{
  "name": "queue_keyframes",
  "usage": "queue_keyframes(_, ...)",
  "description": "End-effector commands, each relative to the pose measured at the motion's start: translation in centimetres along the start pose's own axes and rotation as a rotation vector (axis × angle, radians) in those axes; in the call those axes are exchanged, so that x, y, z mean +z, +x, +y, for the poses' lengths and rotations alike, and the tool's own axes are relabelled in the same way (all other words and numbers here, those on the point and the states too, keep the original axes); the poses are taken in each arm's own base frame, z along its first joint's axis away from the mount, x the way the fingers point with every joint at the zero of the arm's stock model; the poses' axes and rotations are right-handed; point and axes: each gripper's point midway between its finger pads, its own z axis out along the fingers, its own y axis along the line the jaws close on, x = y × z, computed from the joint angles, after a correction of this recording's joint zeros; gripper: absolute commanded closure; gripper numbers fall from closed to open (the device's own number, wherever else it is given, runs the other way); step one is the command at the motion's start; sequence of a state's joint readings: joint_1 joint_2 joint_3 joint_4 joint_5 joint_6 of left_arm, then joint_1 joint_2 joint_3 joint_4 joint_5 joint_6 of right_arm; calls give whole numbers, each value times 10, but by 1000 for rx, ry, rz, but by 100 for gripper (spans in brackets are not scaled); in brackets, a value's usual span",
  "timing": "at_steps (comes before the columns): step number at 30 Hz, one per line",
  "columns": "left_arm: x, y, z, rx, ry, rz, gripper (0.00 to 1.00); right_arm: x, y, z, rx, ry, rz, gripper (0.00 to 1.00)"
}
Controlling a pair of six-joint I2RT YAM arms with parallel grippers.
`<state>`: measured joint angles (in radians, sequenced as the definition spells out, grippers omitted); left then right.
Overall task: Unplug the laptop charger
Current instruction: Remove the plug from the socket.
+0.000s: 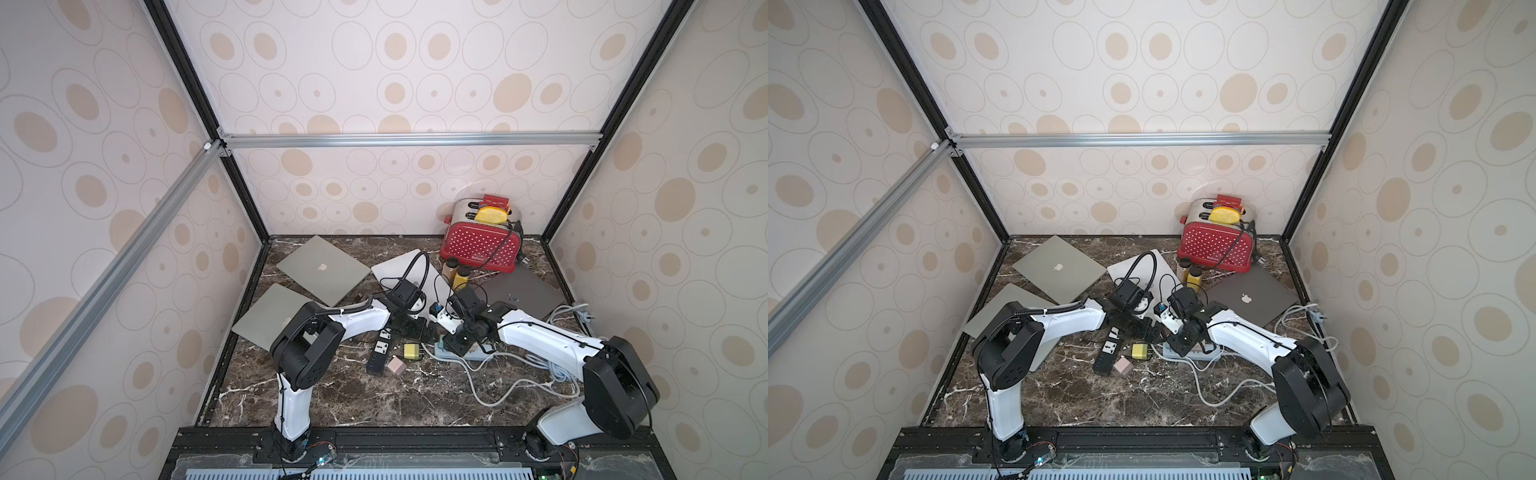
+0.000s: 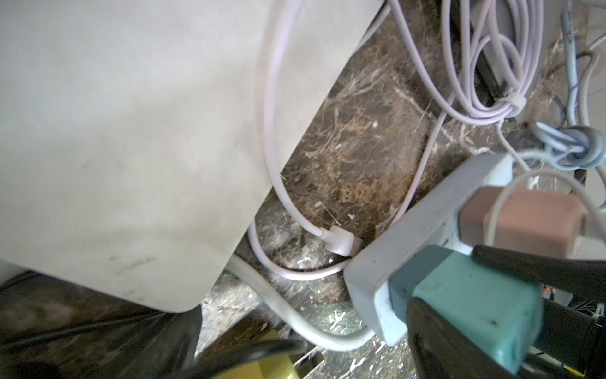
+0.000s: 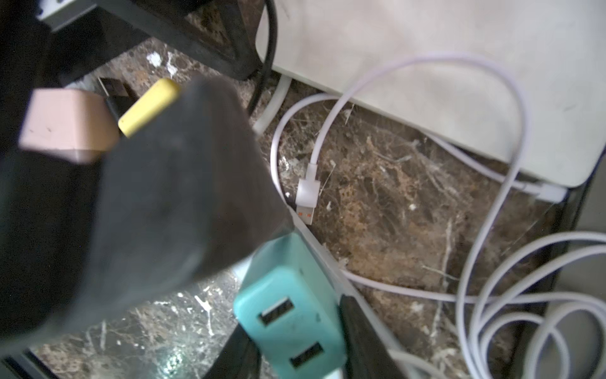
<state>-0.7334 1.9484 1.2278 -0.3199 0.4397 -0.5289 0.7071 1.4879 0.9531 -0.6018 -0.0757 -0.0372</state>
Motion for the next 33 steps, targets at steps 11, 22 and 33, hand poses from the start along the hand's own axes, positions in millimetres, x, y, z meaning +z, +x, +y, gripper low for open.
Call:
queue_keyframes(11, 30, 69, 55, -124, -113, 164, 1, -4, -8, 6, 60, -29, -16, 93)
queue_keyframes(22, 34, 68, 71, -144, -172, 95, 1, 10, -27, 1, 278, 23, -74, 100)
queue_keyframes(33, 11, 58, 95, -101, -376, 85, 1, 10, -31, 12, 272, 56, -113, 100)
